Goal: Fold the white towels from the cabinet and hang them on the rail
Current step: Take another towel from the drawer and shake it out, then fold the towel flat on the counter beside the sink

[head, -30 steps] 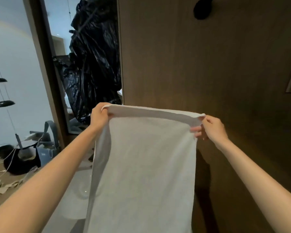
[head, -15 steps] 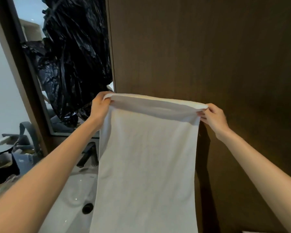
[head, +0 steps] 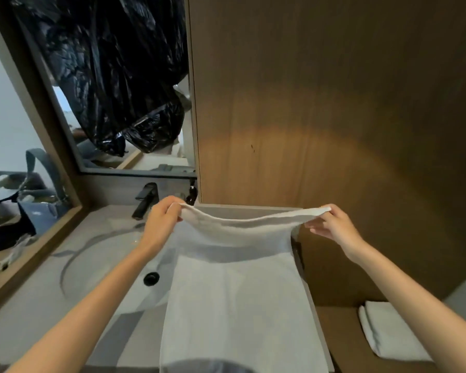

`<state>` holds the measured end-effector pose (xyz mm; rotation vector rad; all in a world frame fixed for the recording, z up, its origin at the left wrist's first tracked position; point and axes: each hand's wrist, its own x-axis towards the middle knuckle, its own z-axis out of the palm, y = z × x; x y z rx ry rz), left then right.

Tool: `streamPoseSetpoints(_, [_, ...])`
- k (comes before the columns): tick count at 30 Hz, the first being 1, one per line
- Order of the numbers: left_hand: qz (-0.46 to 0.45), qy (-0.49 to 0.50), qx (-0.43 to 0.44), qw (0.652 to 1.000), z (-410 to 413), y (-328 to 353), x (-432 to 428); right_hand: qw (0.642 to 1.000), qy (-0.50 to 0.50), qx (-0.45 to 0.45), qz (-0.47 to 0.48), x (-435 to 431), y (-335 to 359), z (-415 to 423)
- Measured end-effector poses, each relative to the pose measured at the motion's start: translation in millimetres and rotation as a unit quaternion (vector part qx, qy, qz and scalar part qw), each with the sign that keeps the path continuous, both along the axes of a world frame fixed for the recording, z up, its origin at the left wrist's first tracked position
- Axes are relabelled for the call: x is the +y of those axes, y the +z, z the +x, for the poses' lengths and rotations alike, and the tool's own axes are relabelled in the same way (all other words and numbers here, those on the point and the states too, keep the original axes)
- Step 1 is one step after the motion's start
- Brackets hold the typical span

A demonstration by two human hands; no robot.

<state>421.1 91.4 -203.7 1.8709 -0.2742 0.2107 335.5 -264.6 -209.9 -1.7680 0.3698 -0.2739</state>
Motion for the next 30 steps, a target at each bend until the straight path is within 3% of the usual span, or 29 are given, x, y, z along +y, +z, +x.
streamPoseSetpoints(3, [0.034, -0.032, 0.018, 0.999, -29.3, -32.8, 16.4, 0.999, 0.010, 0.034, -0.020, 10.9, -25.9, -27.7])
streamPoseSetpoints(6, [0.137, -0.095, 0.058, 0.984, -55.5, -72.8, 29.8, 0.996, 0.029, 0.065, -0.055, 17.0, -63.5, -60.4])
streamPoseSetpoints(11, [0.302, -0.245, 0.075, 0.918, -104.9, -156.6, 44.5, 0.961, 0.110, 0.177, -0.180, 24.5, -137.8, -116.7])
streamPoseSetpoints(15, [0.403, -0.292, 0.056, 0.865, -131.5, -225.0, 57.3, 0.915, 0.175, 0.243, -0.271, 32.8, -177.1, -136.2])
streamPoseSetpoints(17, [0.400, -0.289, -0.011, 0.870, -131.6, -246.4, 62.6, 0.882, 0.188, 0.256, -0.349, 36.3, -186.9, -138.8])
streamPoseSetpoints(20, [0.381, -0.279, -0.039, 0.881, -123.3, -252.1, 65.1, 0.847, 0.174, 0.267, -0.426, 39.9, -189.5, -136.3])
streamPoseSetpoints(30, [0.371, -0.246, 0.086, 0.891, -81.3, -233.8, 17.1, 0.829, 0.152, 0.306, -0.442, 21.7, -181.8, -99.0])
